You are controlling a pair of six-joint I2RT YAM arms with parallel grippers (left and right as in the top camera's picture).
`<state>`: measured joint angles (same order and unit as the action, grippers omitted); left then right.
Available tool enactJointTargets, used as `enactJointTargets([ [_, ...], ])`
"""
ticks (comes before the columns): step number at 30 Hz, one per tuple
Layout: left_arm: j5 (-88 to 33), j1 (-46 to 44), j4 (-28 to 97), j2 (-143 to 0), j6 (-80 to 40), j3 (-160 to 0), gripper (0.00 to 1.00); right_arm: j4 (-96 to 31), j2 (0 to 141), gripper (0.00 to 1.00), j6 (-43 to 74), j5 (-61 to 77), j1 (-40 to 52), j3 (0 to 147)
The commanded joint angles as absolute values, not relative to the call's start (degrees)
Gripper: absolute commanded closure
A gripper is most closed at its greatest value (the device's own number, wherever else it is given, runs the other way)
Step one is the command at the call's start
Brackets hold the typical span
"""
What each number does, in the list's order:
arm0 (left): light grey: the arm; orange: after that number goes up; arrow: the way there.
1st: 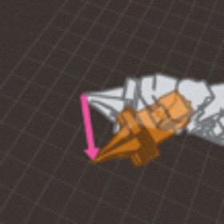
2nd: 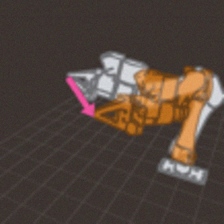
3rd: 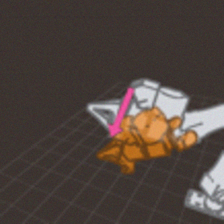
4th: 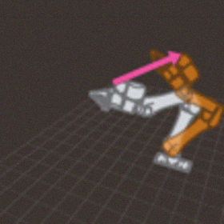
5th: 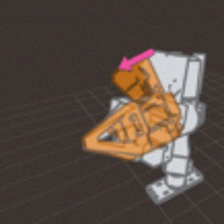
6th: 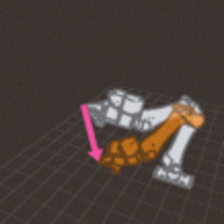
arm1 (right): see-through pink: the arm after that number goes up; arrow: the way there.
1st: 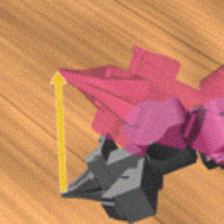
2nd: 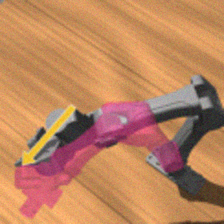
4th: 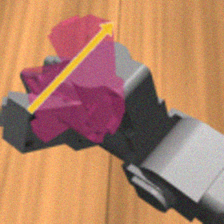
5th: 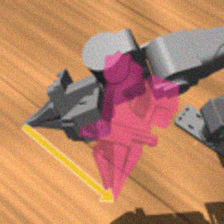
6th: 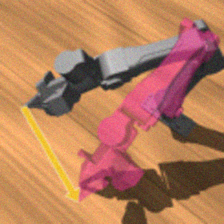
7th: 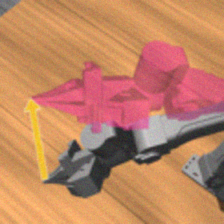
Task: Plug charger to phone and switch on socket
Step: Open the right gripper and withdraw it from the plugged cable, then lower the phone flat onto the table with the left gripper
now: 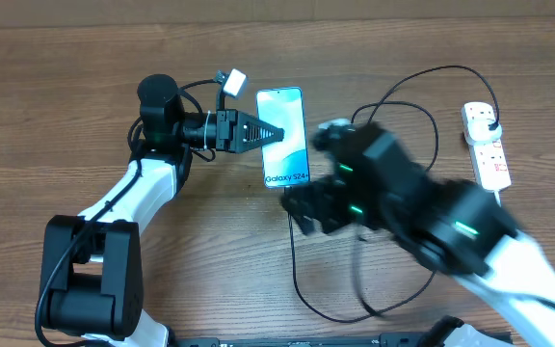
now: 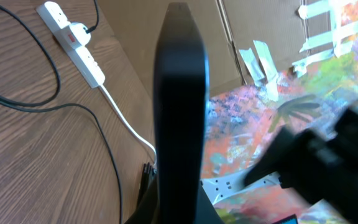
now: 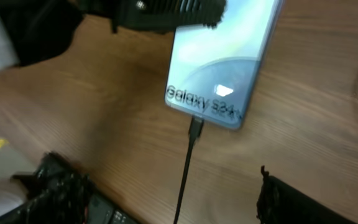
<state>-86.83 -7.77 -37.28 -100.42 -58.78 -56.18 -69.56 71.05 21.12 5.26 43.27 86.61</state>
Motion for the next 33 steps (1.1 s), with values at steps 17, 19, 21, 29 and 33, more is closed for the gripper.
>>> enactJointTargets([
  [17,-69.21,-20.71,-27.07,-100.2,-55.68,-56.1,0.96,-87.81,45.65,0.0,36.21,-16.86,43.11,93.12],
  [19,-68.55,-20.56,-20.95,-100.2,-51.0,-56.1,0.96,-87.11,45.65,0.0,36.21,-18.72,43.11,92.47],
  [21,-66.87,-20.23,-11.92,-100.2,-44.86,-56.1,0.96,-86.5,45.65,0.0,36.21,-19.75,43.11,91.61],
  [29,-40.23,-20.12,24.43,-100.2,-25.74,-56.1,0.96,-85.12,45.65,0.0,36.21,-20.97,43.11,88.77],
  [33,-38.13,-20.05,28.08,-100.2,-18.92,-56.1,0.96,-83.53,45.65,0.0,36.21,-23.9,43.11,86.96],
])
